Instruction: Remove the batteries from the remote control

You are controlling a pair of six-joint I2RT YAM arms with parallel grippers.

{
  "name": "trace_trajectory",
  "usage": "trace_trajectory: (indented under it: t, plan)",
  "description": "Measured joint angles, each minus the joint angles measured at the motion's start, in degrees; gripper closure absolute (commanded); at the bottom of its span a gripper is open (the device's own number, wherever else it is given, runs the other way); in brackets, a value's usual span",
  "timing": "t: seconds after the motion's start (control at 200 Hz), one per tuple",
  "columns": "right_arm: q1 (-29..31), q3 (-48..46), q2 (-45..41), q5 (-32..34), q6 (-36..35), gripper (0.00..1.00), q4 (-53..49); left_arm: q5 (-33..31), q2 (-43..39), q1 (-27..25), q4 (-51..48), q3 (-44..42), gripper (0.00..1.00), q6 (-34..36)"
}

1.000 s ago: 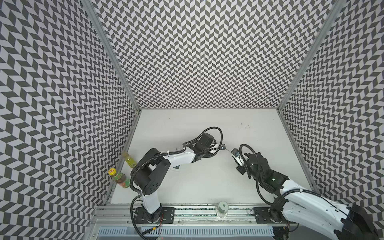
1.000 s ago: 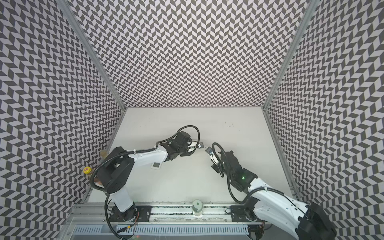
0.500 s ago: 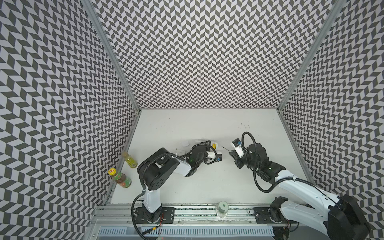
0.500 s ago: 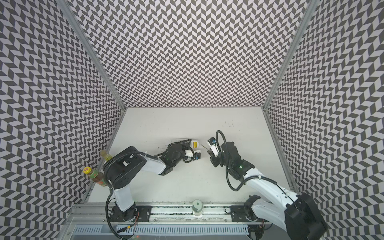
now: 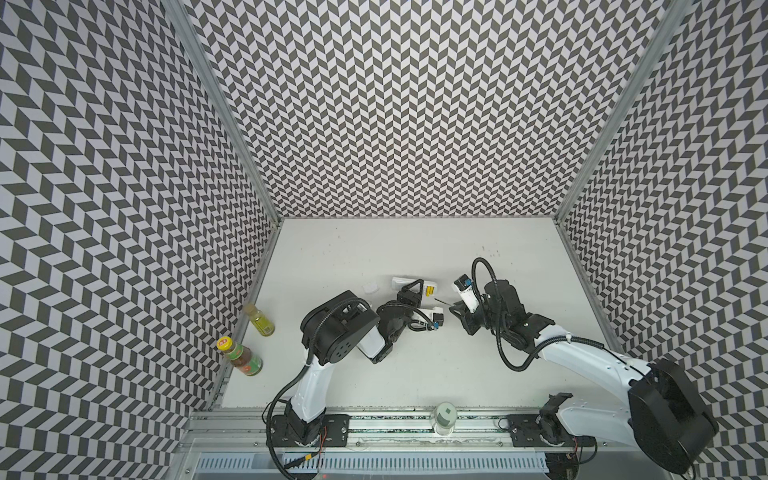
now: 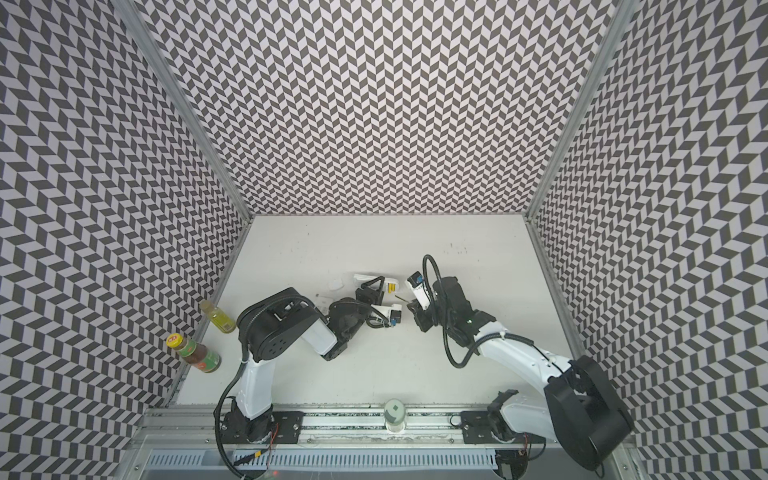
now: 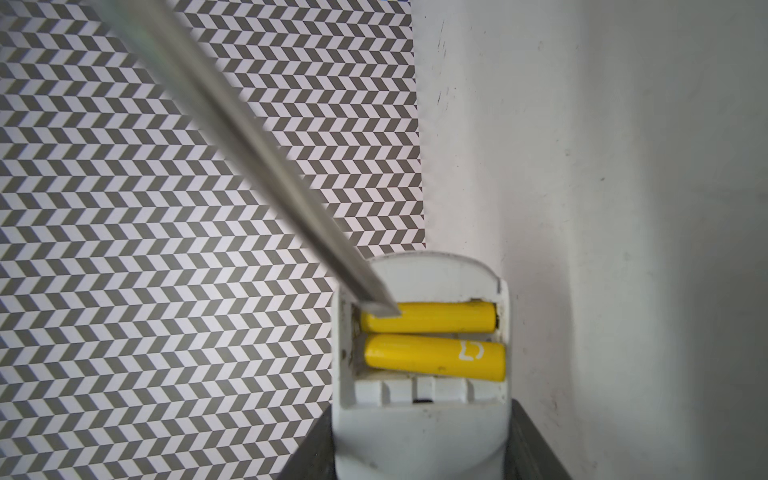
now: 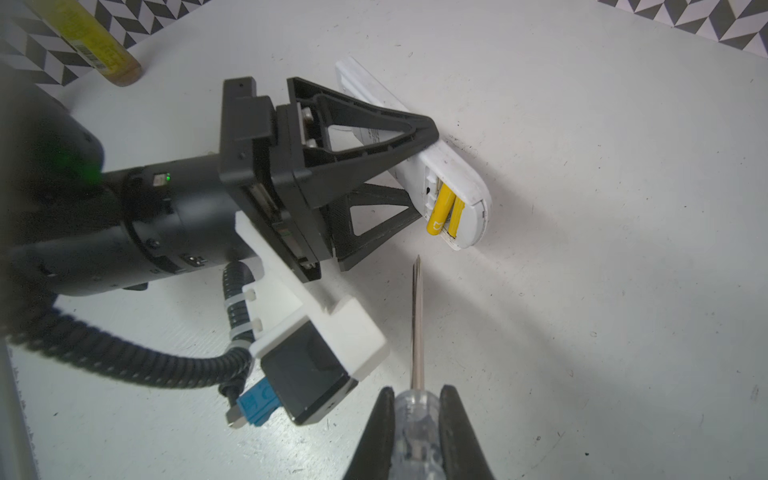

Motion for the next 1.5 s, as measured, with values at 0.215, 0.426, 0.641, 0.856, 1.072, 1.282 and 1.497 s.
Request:
trace_trajectory:
  t: [0.215,0.426,0.641,0.856,1.072,1.282,1.497]
  plan:
    - [0.0,0.4,4.2,1.7,3.7,1.00,3.7,0.0,2.1,-0.6,6.7,0.0,1.00,3.0]
    - [0.0,2.0,8.1,4.0,6.8,1.00,6.3,0.0,6.4,-0.8,9.2,0.2,1.00,5.7]
    - [0.0,2.2,9.1,4.2,8.3,1.00,7.3,0.0,9.6,-0.8,9.3,2.2,1.00,7.8]
    - [0.0,2.2,10.0,4.4,8.8,1.00,8.2,-0.1,9.8,-0.8,9.3,2.6,1.00,8.7]
    - [0.0,2.2,10.2,5.9,9.9,1.00,8.2,0.0,9.9,-0.8,9.3,2.6,1.00,9.0]
    - [0.4,2.2,11.0,6.1,9.9,1.00,9.5,-0.5,9.9,-0.8,9.3,2.6,1.00,9.0]
    - [1.1,2.3,12.5,5.7,7.6,1.00,9.8,-0.1,9.9,-0.8,9.3,2.6,1.00,9.4]
